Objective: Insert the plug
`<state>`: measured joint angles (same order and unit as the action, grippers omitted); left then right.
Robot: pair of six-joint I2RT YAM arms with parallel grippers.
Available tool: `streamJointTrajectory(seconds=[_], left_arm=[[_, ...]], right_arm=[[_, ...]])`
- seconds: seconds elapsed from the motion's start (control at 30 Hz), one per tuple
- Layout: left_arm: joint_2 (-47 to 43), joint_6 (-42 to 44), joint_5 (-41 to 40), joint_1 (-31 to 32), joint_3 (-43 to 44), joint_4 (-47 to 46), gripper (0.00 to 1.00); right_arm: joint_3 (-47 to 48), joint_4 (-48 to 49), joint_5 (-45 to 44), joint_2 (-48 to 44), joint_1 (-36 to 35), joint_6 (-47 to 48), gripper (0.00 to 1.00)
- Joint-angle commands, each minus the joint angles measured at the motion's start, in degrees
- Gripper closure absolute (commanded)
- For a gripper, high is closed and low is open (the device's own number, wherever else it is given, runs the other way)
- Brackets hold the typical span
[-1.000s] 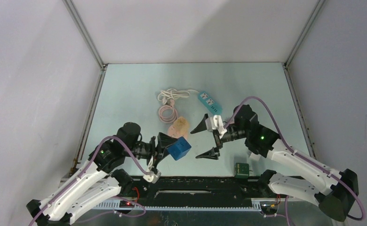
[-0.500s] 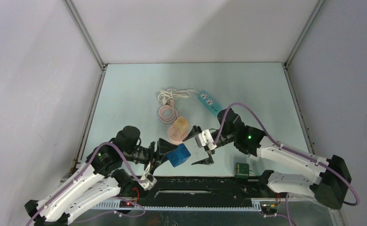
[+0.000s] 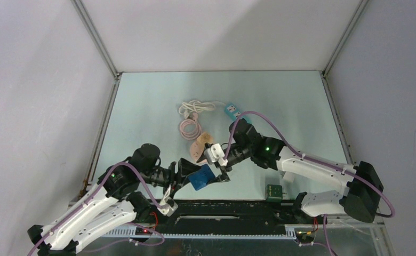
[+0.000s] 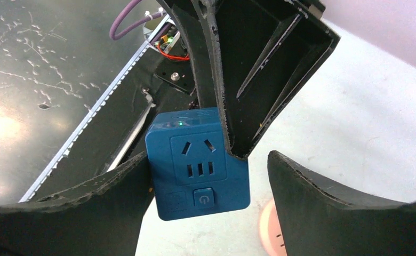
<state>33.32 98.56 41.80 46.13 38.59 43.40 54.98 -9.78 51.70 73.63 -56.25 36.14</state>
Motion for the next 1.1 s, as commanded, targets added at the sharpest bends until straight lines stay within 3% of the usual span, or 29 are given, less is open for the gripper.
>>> streamJointTrajectory(seconds=[0.0, 0.27, 0.33, 0.37, 0.43, 0.5, 0.53, 0.57, 0.6, 0.63, 0.8, 0.9, 0.97, 1.0, 1.07], left_arm=[[-0.92, 0.72, 0.47, 0.62, 1.63, -2.74, 1.0], [-1.59, 0.41, -0.48, 0.67, 0.9, -4.56, 1.0], [-1.43, 0.41, -0.85, 0.65, 0.8, -4.77, 1.0], [-1.34, 0.4, -1.11, 0.63, 0.79, -4.87, 1.0], [-1.39, 0.16, -1.74, 0.66, 0.5, -5.4, 1.0], [-1.75, -0.79, -2.19, 0.63, 0.0, -6.73, 0.99], [-1.89, -1.58, -2.55, 0.63, -0.27, -7.71, 0.92], [-2.33, -3.22, -2.93, 0.68, -0.64, -9.11, 0.67], [-2.81, -5.59, -3.36, 0.68, -1.22, -10.76, 0.23], [-3.61, -6.46, -3.92, 0.68, -2.01, -12.55, 0.03], [-8.13, -22.73, -9.57, 0.65, -5.96, -24.97, 0.0], [-9.9, -34.14, -18.28, 0.66, -6.16, -27.3, 0.0], [-10.36, -47.3, -29.09, 0.63, -6.45, -31.52, 0.0], [-10.22, -64.29, -45.93, 0.67, -6.28, -36.42, 0.0], [-8.82, -74.34, -60.23, 0.64, -5.3, -36.35, 0.0]], right_arm=[[2.85, 0.17, -0.39, 1.11, -0.15, -1.62, 0.21], [2.85, -1.01, 1.34, 2.07, -0.36, -2.15, 0.28], [2.85, -0.94, 2.25, 2.48, -0.52, -1.98, 0.35], [2.85, -0.94, 2.6, 2.68, -0.48, -1.91, 0.42], [2.85, -1.02, 2.94, 2.95, -0.44, -1.68, 0.65], [2.81, -1.12, 2.54, 2.86, -0.52, -1.15, 0.96], [2.85, -1.16, 2.06, 2.78, -0.52, -1.02, 1.0], [2.78, -1.21, 1.37, 2.54, -0.44, -0.92, 1.0], [2.79, -1.27, 0.48, 2.35, -0.36, -0.89, 1.0], [2.8, -1.29, -0.37, 2.27, -0.17, -0.71, 1.0], [2.84, -1.89, -5.85, 2.21, 3.16, -1.17, 1.0], [2.85, -2.1, -8.23, 2.01, 5.43, 0.39, 1.0], [3.27, -2.43, -9.52, 2.27, 6.64, 2.73, 1.0], [6.15, -5.17, -10.94, 4.13, 7.54, 5.5, 1.0], [9.46, -8.66, -12.0, 7.33, 8.03, 7.88, 1.0]])
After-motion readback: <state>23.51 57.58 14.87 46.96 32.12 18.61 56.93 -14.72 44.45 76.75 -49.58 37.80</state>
